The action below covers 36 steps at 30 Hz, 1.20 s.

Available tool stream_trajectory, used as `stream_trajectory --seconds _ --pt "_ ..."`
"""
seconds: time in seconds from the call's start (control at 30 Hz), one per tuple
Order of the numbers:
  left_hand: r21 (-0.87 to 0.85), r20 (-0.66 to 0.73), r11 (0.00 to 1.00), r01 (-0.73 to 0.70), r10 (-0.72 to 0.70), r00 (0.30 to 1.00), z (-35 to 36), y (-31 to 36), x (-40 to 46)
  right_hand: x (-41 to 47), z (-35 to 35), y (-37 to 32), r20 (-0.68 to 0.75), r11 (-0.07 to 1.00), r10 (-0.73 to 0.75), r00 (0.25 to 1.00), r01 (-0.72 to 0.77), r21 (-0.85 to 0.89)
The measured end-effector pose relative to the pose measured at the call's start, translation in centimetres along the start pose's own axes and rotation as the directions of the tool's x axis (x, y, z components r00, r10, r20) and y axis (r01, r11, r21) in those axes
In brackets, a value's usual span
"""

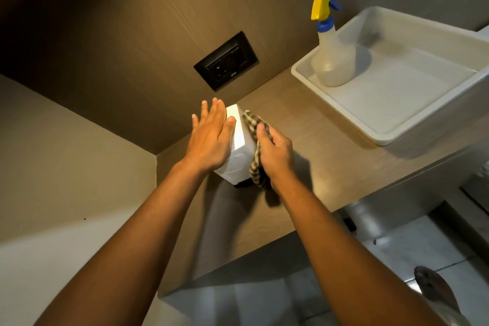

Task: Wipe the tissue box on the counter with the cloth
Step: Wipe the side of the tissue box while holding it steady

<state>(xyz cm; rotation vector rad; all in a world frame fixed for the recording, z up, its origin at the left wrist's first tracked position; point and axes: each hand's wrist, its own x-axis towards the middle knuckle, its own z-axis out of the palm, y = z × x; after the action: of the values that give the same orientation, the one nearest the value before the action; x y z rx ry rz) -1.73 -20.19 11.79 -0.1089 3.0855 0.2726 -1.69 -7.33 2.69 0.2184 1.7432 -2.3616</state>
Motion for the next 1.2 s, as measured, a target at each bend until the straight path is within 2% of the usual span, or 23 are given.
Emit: stream_trajectory --seconds 0.1,0.17,0.27,0.37,0.57,0.8,0.9,1.03,1.2 --pt "0.0 0.001 1.0 0.0 0.0 1.0 0.1 -0.1 0.0 0.6 0.9 -1.1 0.019 0.994 -0.099 0.995 0.098 0.039" --pt "-0.01 0.004 1.0 0.003 -0.003 1.0 0.0 -0.1 0.0 2.1 1.4 -2.3 0.055 0.994 -0.107 0.993 0.106 0.022" --pt "-0.008 0.008 1.0 0.004 -0.004 1.0 -0.2 0.0 -0.1 4.1 0.9 -3.1 0.101 0.998 -0.01 0.995 0.017 -0.068" --pt "-0.003 0.004 1.0 0.008 -0.008 1.0 -0.1 0.1 0.0 4.0 0.1 -2.7 0.099 0.997 0.076 0.992 -0.074 -0.025" --pt "-0.011 -0.021 1.0 0.002 -0.002 1.0 0.0 0.1 -0.2 0.7 0.4 -1.3 0.031 0.994 -0.104 0.994 0.102 0.05" --pt "-0.057 -0.033 0.998 0.011 -0.013 0.999 -0.1 0.1 -0.1 2.8 1.0 -4.6 0.197 0.993 -0.118 0.973 0.116 0.02" --pt "-0.068 -0.049 0.998 0.004 -0.007 0.999 0.1 -0.1 -0.3 0.8 0.8 -3.6 0.168 0.985 -0.171 0.971 0.169 0.022" --pt "-0.067 -0.051 0.998 -0.005 0.002 0.999 0.1 -0.1 -0.3 -3.4 0.0 -1.0 0.09 0.957 -0.28 0.956 0.27 0.109" --pt "-0.082 -0.03 0.996 -0.018 0.015 0.999 0.0 0.0 -0.3 -2.9 0.2 -0.7 0.06 0.964 -0.259 0.964 0.255 0.069"
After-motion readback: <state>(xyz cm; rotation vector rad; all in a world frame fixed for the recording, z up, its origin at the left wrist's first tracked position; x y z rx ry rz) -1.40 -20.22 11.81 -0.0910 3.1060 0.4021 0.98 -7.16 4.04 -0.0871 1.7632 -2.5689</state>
